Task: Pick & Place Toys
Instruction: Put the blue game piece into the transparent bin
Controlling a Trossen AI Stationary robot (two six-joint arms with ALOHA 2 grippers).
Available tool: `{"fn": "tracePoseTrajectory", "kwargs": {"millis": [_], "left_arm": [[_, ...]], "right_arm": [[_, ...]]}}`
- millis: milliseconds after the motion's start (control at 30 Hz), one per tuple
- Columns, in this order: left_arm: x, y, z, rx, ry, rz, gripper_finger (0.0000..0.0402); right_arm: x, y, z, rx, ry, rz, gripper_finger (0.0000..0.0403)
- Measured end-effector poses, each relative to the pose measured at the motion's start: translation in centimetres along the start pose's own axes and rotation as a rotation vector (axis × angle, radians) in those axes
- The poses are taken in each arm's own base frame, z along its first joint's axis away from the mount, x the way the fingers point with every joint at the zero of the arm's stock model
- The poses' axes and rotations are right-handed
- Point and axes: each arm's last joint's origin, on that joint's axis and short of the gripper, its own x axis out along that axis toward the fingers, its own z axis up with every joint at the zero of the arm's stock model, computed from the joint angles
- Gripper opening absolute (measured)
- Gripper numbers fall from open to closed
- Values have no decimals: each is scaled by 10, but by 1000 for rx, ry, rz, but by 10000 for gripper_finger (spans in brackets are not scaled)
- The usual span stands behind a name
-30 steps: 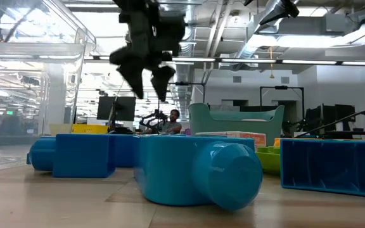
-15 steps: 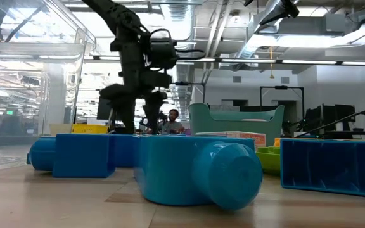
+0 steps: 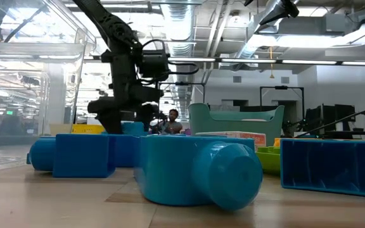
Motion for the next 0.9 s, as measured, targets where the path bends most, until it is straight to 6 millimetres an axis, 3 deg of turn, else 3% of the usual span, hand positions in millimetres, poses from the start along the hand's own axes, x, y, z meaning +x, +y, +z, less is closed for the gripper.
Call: {"fn": "tracePoseTrajectory", "kwargs": {"millis": [200,400,733,900], "left_arm": [[3,-3,-3,-19,3,-13,345],[3,-4,-3,-22,13,-12,287],[3,-5,-4,-104,29,-8,125],[2,-5,-4,-190,32,1,124]], "right_arm": [[0,0,0,2,0,0,386],[0,0,0,10,0,0,386],[0,0,0,10,0,0,386],[0,0,0,10,0,0,386]]}}
